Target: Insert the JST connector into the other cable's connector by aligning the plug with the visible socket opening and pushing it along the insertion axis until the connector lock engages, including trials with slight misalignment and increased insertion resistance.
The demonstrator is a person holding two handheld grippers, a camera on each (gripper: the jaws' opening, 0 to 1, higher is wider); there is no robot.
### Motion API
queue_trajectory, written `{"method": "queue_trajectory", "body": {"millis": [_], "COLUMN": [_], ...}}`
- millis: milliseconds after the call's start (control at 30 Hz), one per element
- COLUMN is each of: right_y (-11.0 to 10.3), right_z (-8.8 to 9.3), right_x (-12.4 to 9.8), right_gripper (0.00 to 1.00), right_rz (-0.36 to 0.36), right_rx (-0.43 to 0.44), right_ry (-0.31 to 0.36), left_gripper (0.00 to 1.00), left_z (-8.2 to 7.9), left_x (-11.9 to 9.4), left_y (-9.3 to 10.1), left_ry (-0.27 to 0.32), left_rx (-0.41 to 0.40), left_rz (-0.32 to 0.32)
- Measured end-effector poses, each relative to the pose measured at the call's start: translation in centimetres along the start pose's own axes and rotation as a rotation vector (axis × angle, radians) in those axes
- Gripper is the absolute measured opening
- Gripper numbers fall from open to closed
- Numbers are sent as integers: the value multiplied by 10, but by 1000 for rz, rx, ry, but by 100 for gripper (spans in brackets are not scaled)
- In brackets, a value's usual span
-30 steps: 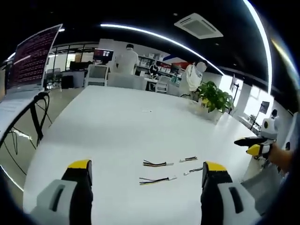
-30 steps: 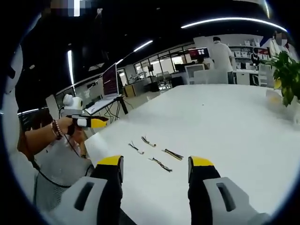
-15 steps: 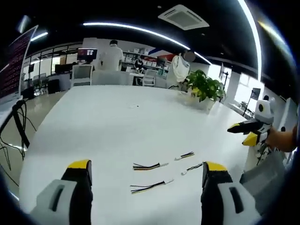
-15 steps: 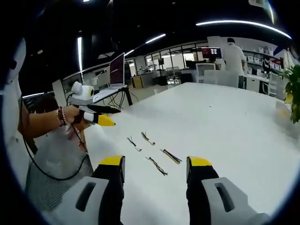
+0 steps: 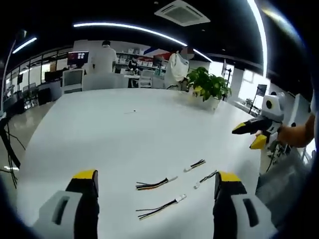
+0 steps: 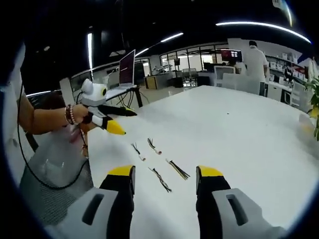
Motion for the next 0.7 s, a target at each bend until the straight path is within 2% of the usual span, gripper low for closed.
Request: {"method": "queue_trajectory", "body": {"millis": [67, 133, 200, 333, 367, 400, 467, 567, 633, 700], "right_y": [3, 4, 5, 9, 9, 10, 12, 16, 17, 19], "right_z": [5, 6, 7, 10, 11, 12, 15, 16, 16, 17], "right_x": [6, 11, 15, 23, 24, 26, 29, 34, 38, 43], "right_gripper": [46, 45, 45, 44, 44, 43, 43, 42, 42, 40], "right_rz": [-1, -10, -14, -29, -32, -42, -53, -68, -84, -105], "right_rx": [-52, -98, -128, -143, -145, -149, -148, -155, -161, -177], "right_ry": [-37, -47, -57, -72, -75, -85, -94, -102, -107, -109], "left_gripper": [95, 95, 95, 94, 91, 82, 72, 76, 74, 73], "left_z": [4, 5, 9, 13, 14, 19, 21, 21, 20, 21], "left_x": [5, 10, 14, 20, 21, 22, 25, 28, 31, 35], "left_y": [-1, 2, 3, -3, -4, -3, -10, -14, -14, -13], "left_ry": [-23, -11, -23, -37, -40, -64, -66, -56, -47, -38], "left_rx": [-8, -2, 14, 43, 37, 6, -18, -23, -29, 1], "left_rz": [19, 54, 84, 95, 103, 139, 133, 144, 164, 189]}}
Point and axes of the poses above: the point that each gripper's makers call its tool centre point, and the gripper's own axes: x roughly forward along the fingers, y roughly to its right, z roughly out of its underside, the point moved 5 cm from there along -x, roughly backward along the fingers, and after that the axes turned 7 degrees about y, right-handed, at the moved point
